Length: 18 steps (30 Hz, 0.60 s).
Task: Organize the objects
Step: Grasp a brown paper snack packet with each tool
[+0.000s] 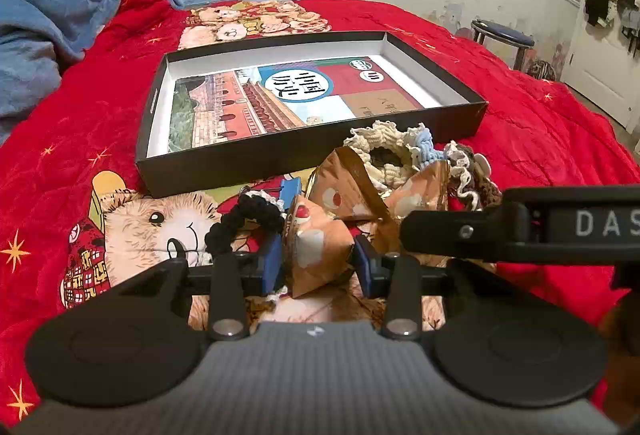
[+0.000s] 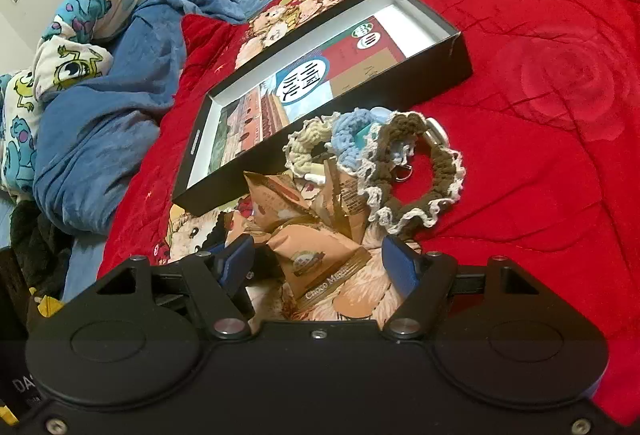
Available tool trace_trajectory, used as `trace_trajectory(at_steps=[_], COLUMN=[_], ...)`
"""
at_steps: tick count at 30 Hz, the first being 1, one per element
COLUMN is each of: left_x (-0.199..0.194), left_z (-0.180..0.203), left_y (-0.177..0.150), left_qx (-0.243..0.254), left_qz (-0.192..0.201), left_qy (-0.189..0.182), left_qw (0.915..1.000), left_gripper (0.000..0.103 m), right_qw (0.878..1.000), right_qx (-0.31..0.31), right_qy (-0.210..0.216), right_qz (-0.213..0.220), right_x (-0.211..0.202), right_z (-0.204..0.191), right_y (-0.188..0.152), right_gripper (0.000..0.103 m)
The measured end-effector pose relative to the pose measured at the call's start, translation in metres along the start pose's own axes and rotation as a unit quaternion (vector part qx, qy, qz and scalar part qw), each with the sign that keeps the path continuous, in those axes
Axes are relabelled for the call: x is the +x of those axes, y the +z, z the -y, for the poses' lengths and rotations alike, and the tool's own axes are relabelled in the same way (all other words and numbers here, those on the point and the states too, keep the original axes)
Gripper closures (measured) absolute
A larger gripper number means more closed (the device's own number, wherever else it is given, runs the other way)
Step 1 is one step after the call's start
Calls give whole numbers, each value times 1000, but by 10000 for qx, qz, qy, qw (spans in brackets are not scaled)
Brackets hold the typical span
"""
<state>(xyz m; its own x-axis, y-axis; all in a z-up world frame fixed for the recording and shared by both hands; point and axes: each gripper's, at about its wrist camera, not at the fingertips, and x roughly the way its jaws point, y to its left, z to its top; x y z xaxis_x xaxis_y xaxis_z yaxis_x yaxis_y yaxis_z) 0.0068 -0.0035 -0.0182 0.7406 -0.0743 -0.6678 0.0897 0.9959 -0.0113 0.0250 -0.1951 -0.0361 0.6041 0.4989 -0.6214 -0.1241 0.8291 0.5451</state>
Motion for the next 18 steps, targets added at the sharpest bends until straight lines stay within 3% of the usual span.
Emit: trace_trajectory(at_steps=[4,9,18], left_x=[3,3,4], left_z=[0,4,8], left_y=[0,-4,-6], left_qx=[-14,93,171], left_qz=[-28,33,86], left_qy=[-5,45,171], left_qw=[10000,9999,9997], left_gripper=[60,59,60], right_qw=[9999,9995,9997], right_qx=[-153,-291,-141], right_qy=[-50,145,126], right_qz=[9,-12,-159], right_x=[6,13,17], right_z=[-5,-8,-1], right_y=[-1,-1,-1], right_gripper=[33,51,47])
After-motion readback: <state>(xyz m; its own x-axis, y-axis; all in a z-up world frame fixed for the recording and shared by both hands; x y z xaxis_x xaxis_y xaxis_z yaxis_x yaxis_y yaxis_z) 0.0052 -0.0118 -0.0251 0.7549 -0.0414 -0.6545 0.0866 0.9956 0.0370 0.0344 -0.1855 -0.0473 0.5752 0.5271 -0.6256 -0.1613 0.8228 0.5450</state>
